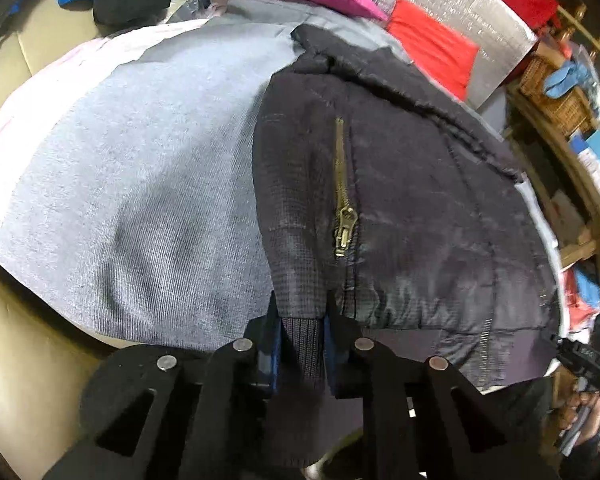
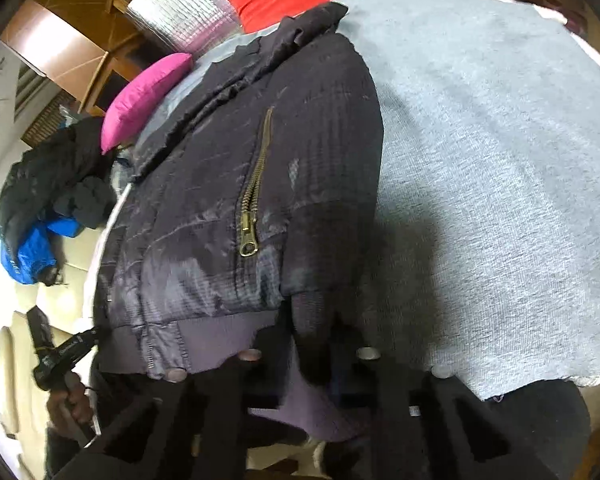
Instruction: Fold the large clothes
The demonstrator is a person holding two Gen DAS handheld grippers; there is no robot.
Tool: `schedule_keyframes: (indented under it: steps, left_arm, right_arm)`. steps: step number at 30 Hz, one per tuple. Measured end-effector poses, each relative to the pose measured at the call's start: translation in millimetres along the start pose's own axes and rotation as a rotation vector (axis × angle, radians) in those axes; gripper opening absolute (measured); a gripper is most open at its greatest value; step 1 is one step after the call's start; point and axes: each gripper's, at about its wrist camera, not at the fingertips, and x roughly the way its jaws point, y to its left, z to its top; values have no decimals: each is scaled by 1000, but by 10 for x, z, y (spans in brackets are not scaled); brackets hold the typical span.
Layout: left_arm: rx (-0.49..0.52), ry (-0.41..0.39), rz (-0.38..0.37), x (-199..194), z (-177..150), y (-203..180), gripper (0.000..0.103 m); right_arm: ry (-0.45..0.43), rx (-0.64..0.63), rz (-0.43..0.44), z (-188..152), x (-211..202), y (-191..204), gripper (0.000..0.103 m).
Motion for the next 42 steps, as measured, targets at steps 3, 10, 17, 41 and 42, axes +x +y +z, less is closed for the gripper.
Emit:
schedule_keyframes:
  steps: [3, 10, 17, 41, 42]
  left_arm:
    - [-14, -28, -64, -201, 23, 30, 16]
    - [-8, -34, -90, -378, -76, 52, 16]
    - [-33, -21, -111, -331, 15, 83, 16]
    - [-66, -13, -156, -172, 223, 160, 16]
    - [-71, 4, -145, -107, 197, 171, 16]
  right_arm:
    - [-3, -4, 34, 26, -139, -12, 13]
    - [-8, -22, 86, 10, -375, 17, 9]
    - [10, 28, 146, -101, -409, -115, 9]
    - [10, 102, 331, 139, -430, -217, 13]
    - [33, 105, 322, 115, -371, -224, 13]
